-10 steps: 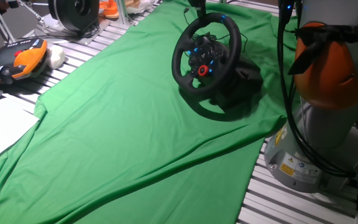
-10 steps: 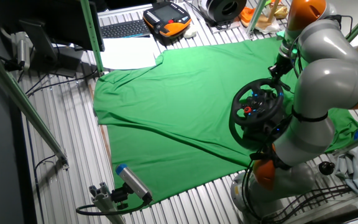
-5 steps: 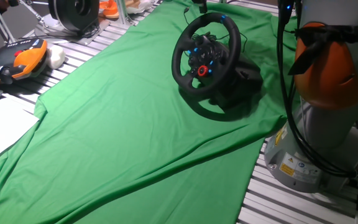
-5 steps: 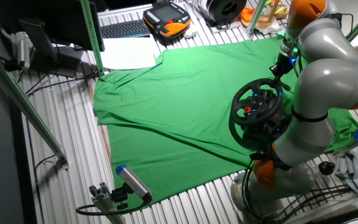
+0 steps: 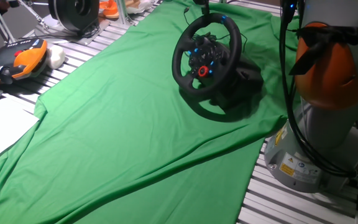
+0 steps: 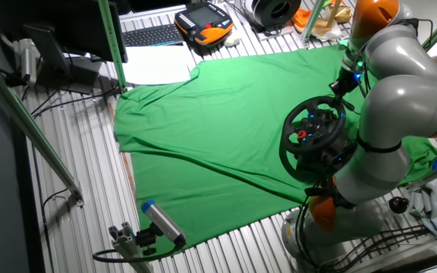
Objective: Rotate the steering wheel 90 degrees clockwise
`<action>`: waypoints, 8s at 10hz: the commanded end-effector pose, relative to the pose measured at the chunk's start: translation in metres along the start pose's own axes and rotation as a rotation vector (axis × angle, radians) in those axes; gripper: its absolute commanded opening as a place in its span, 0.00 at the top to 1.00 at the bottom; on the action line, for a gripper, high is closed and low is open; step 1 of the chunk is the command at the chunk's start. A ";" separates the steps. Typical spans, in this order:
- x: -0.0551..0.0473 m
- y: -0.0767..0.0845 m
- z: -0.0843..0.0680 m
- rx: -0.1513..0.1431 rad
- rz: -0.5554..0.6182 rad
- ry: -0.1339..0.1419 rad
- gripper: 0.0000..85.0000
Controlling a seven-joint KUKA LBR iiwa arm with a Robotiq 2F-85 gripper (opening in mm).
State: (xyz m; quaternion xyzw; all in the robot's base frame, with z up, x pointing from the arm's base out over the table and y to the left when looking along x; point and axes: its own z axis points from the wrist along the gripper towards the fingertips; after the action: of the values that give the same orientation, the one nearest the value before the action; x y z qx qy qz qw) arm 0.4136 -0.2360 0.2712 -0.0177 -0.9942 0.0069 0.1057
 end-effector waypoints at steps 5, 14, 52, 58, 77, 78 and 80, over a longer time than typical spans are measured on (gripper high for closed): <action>0.000 -0.003 -0.003 0.021 0.017 0.001 0.40; 0.004 -0.002 0.012 -0.020 0.010 -0.023 1.00; 0.029 0.026 -0.028 0.021 0.111 -0.152 1.00; 0.021 0.022 -0.027 -0.017 0.075 -0.164 1.00; 0.021 0.022 -0.027 -0.034 0.062 -0.135 1.00; 0.021 0.022 -0.027 -0.034 0.062 -0.135 1.00; 0.021 0.022 -0.027 -0.036 0.062 -0.132 1.00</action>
State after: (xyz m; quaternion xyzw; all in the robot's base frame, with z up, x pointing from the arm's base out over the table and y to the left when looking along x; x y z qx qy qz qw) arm 0.3996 -0.2133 0.3012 -0.0500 -0.9980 -0.0062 0.0391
